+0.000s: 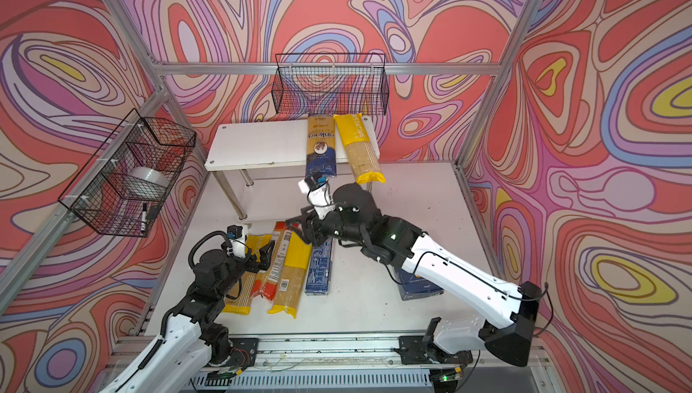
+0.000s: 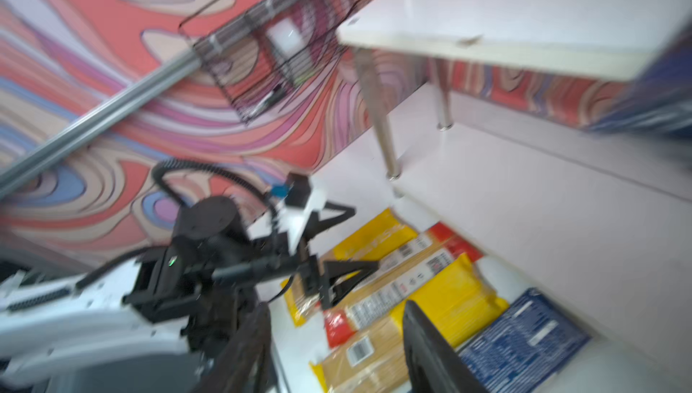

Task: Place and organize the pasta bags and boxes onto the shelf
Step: 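Lower the right gripper over the dark blue pasta box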

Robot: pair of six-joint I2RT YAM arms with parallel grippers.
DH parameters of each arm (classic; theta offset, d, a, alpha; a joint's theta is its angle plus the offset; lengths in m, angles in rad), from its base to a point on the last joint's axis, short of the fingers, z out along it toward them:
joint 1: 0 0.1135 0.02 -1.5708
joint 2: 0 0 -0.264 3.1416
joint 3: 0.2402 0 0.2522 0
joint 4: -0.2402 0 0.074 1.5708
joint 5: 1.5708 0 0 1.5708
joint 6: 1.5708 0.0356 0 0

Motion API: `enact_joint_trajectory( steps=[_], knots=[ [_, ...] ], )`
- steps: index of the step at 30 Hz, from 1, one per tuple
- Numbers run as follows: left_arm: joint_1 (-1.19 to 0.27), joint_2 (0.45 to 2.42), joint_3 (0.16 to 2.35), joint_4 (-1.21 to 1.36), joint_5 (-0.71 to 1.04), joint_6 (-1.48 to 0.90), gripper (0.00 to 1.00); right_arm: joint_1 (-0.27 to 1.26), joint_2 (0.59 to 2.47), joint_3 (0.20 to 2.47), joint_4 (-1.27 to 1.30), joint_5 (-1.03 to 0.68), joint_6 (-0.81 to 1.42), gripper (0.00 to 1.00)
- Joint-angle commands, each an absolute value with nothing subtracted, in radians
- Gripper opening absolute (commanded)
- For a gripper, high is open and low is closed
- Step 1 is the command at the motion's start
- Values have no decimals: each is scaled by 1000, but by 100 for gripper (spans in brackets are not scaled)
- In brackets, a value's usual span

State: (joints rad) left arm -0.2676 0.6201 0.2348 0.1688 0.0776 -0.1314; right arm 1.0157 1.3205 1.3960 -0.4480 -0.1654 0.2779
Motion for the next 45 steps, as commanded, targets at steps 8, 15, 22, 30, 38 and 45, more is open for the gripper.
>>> enact_joint_trajectory(
  steps=[8, 15, 22, 30, 38, 45],
  knots=[
    [-269, 621, 244, 190, 78, -129, 100, 1095, 1115, 1026, -495, 154, 466, 65],
    [-268, 620, 243, 190, 77, -129, 100, 1095, 1165, 935, -562, 258, 654, 74],
    [-269, 613, 241, 190, 75, -130, 100, 1069, 1312, 1008, -585, 207, 672, 88],
    [-268, 612, 239, 191, 76, -128, 100, 1036, 1392, 1032, -607, 205, 728, 93],
    [-270, 630, 247, 192, 79, -129, 100, 1035, 1469, 1092, -669, 242, 744, 93],
    [-268, 623, 245, 190, 77, -129, 100, 1036, 1598, 1146, -658, 201, 731, 94]
  ],
)
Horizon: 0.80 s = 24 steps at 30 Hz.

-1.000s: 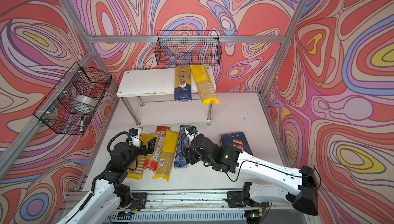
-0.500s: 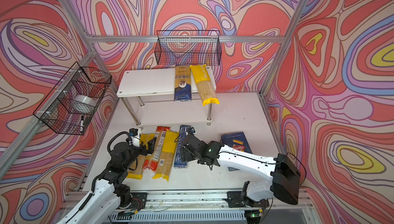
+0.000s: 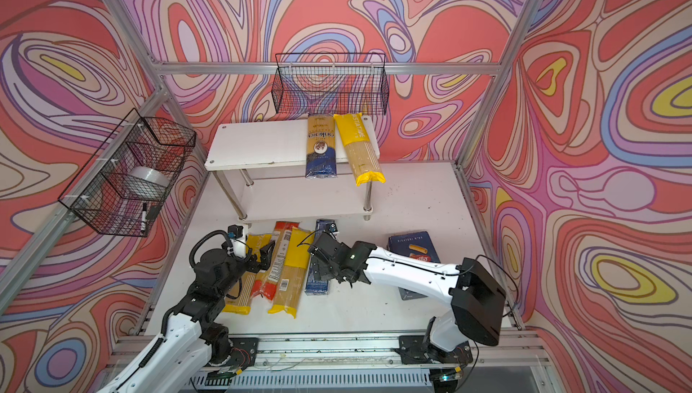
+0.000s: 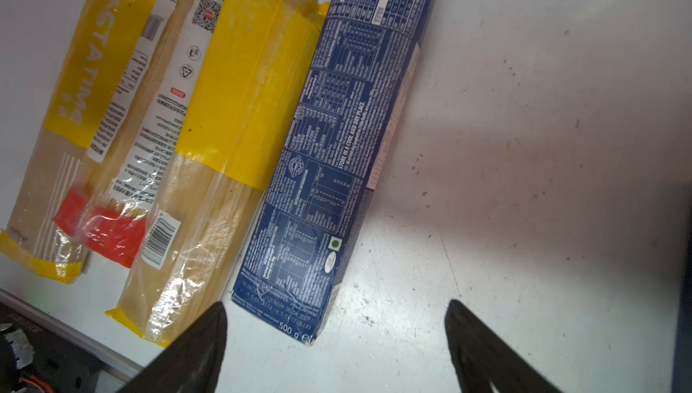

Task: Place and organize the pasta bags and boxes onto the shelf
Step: 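Lower the right gripper over the dark blue pasta box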

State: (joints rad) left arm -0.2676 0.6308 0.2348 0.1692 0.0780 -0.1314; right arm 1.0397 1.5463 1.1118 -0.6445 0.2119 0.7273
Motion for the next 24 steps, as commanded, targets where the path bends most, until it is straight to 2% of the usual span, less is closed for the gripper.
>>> enact_joint_trajectory(
  steps=[1, 5, 15, 24],
  knots=[
    [-269, 620, 243, 190, 75, -131, 100, 1036, 1629, 1165, -665, 194, 727, 94],
    [-268, 602, 235, 189, 71, -132, 100, 1037, 1724, 1235, -671, 150, 706, 95],
    [-268, 604, 236, 189, 72, -132, 100, 1036, 1889, 1360, -780, 194, 684, 96],
    [-269, 609, 239, 190, 71, -130, 100, 1035, 1940, 1396, -818, 204, 667, 96]
  ],
)
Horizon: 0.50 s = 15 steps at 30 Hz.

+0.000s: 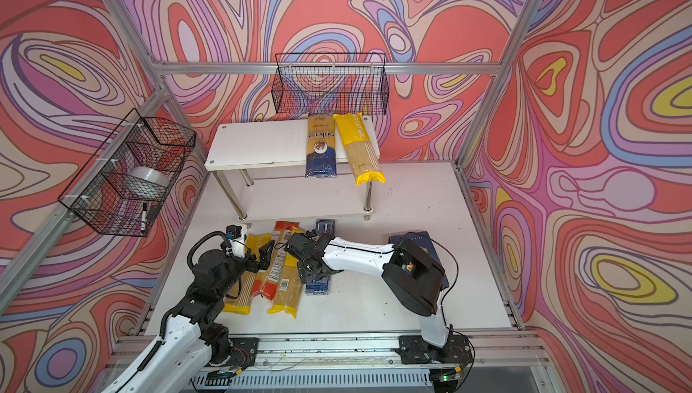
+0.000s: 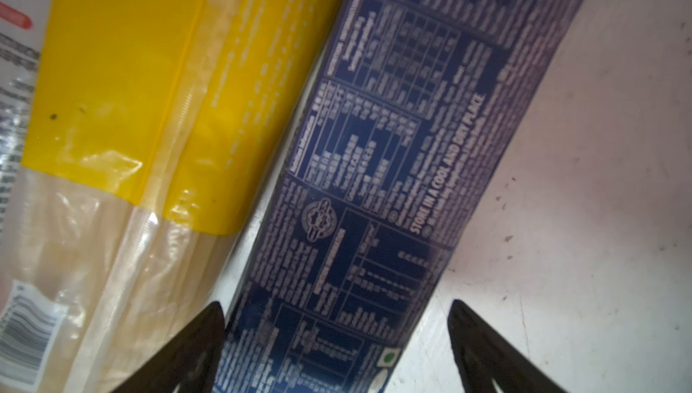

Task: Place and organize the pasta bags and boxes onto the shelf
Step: 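Lower the right gripper over the dark blue pasta box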

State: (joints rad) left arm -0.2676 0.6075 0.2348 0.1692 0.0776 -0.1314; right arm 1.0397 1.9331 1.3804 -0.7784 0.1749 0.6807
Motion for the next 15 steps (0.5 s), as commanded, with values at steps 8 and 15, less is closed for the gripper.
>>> enact_joint_trajectory(
  steps=[8, 15],
  knots=[
    [-269, 618, 242, 190, 74, -130, 100, 1036, 1903, 1340, -845, 239, 666, 97],
    [-269, 611, 239, 189, 71, -130, 100, 1033, 1786, 1208, -762, 198, 690, 97]
  ],
)
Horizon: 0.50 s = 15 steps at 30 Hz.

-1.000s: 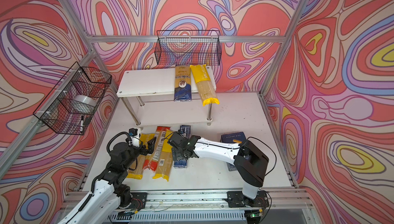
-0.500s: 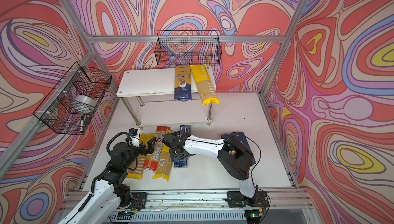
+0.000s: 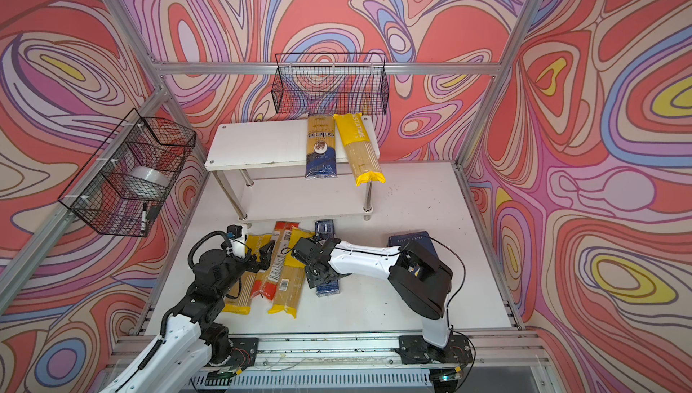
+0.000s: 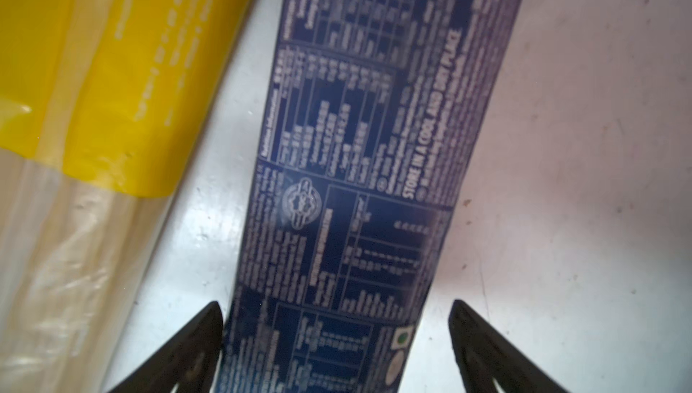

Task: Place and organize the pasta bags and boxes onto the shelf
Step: 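Lower the right gripper over the dark blue pasta box, then descend the right gripper around the middle of the dark blue box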

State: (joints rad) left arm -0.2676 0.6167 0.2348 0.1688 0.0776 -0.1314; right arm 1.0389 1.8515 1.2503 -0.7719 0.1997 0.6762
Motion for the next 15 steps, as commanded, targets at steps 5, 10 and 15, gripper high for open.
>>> enact_joint_trajectory(
  steps=[5, 10, 15],
  knots=[
    [-268, 615, 241, 190, 73, -131, 100, 1033, 1637, 1117, -740, 208, 705, 98],
    [-269, 624, 244, 191, 77, -129, 100, 1034, 1483, 1031, -646, 175, 679, 98],
    [-268, 635, 250, 192, 84, -127, 100, 1047, 1500, 1043, -657, 205, 678, 98]
  ],
)
